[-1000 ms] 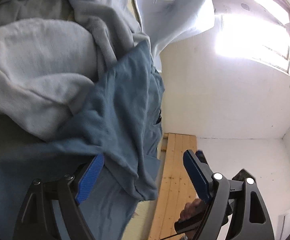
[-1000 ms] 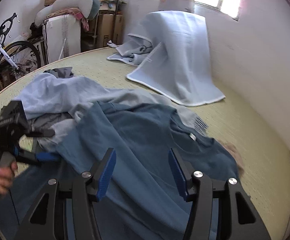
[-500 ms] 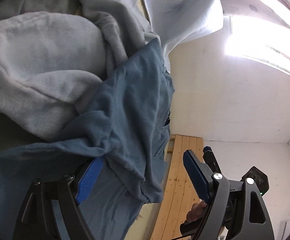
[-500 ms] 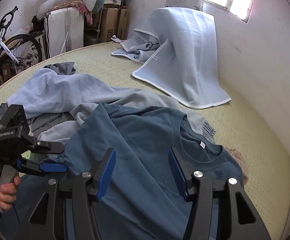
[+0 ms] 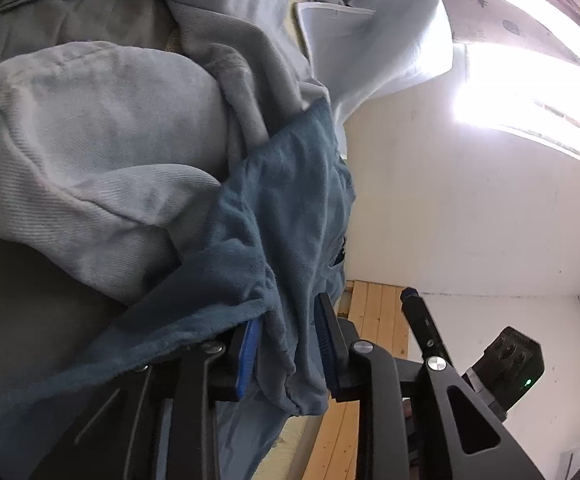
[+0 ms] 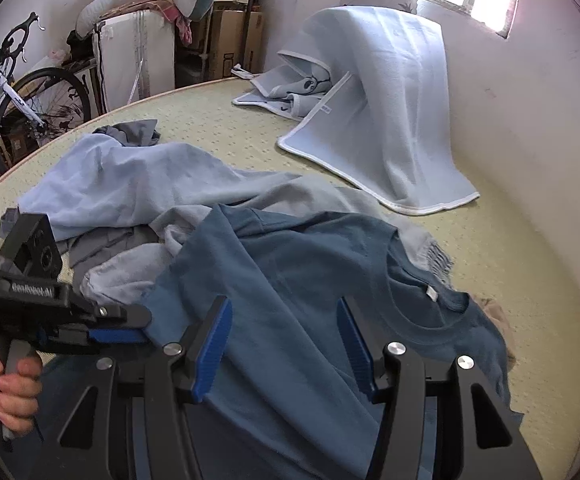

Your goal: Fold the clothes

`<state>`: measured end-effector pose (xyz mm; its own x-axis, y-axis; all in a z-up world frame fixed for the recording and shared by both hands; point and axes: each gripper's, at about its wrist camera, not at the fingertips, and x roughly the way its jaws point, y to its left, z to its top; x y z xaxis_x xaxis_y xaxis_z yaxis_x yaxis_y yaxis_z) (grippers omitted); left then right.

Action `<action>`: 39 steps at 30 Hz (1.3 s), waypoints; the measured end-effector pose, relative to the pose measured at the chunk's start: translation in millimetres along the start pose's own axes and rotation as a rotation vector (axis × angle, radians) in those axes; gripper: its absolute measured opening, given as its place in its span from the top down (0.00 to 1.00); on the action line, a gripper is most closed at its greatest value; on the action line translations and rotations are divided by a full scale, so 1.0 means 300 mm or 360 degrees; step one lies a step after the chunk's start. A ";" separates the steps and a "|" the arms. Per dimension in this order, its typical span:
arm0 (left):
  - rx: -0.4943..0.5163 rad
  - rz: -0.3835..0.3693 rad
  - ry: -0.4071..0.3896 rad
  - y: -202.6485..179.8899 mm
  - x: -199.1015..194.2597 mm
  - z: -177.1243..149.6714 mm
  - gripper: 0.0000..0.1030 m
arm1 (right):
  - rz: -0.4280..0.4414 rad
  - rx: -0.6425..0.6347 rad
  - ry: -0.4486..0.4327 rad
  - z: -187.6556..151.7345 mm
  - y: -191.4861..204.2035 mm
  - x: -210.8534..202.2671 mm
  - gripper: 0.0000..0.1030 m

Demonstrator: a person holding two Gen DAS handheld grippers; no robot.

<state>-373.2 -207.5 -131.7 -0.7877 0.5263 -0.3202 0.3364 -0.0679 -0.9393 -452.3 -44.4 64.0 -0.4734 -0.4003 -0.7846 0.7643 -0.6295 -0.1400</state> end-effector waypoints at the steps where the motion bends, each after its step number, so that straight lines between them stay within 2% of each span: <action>1: -0.0023 -0.0001 -0.0003 0.024 -0.017 0.013 0.72 | 0.0022 0.0013 0.0008 0.013 0.002 0.013 0.44; 8: -0.0059 -0.0030 -0.0016 0.028 -0.058 0.030 0.72 | 0.0224 0.0164 0.0055 0.119 0.018 0.146 0.44; 10: -0.0063 -0.0016 -0.0021 0.036 -0.054 0.031 0.76 | 0.0242 0.0165 0.0100 0.145 0.035 0.198 0.44; 11: -0.0071 -0.0003 -0.0018 0.039 -0.053 0.031 0.82 | 0.0251 0.0165 0.0122 0.158 0.044 0.224 0.44; 14: -0.0087 0.0032 -0.0011 0.047 -0.051 0.033 0.93 | 0.0257 0.0106 0.0180 0.200 0.088 0.301 0.45; 21: -0.0083 0.0057 -0.0024 0.060 -0.053 0.052 0.95 | 0.0198 -0.0046 0.0307 0.256 0.201 0.452 0.46; 23: -0.0089 0.0063 -0.0036 0.066 -0.063 0.056 0.95 | 0.0173 -0.0068 0.0330 0.262 0.219 0.480 0.58; 24: -0.0093 0.0066 -0.0041 0.069 -0.068 0.058 0.95 | 0.0147 -0.0080 0.0343 0.263 0.225 0.492 0.85; 25: -0.0096 0.0069 -0.0047 0.072 -0.073 0.061 0.95 | 0.0122 -0.0092 0.0356 0.263 0.232 0.503 0.97; 35: -0.0097 0.0106 -0.0172 0.079 -0.111 0.088 0.96 | 0.0138 0.0029 0.0232 0.307 0.144 0.372 0.98; 39: -0.0133 0.0138 -0.0193 0.111 -0.088 0.085 0.96 | 0.0089 0.0066 0.0360 0.276 0.140 0.453 0.97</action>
<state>-354.5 -245.3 -157.7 -0.8086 0.4151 -0.4169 0.4435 -0.0355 -0.8956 -520.7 -180.4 1.6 -0.3168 -0.2788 -0.9066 0.7659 -0.6390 -0.0711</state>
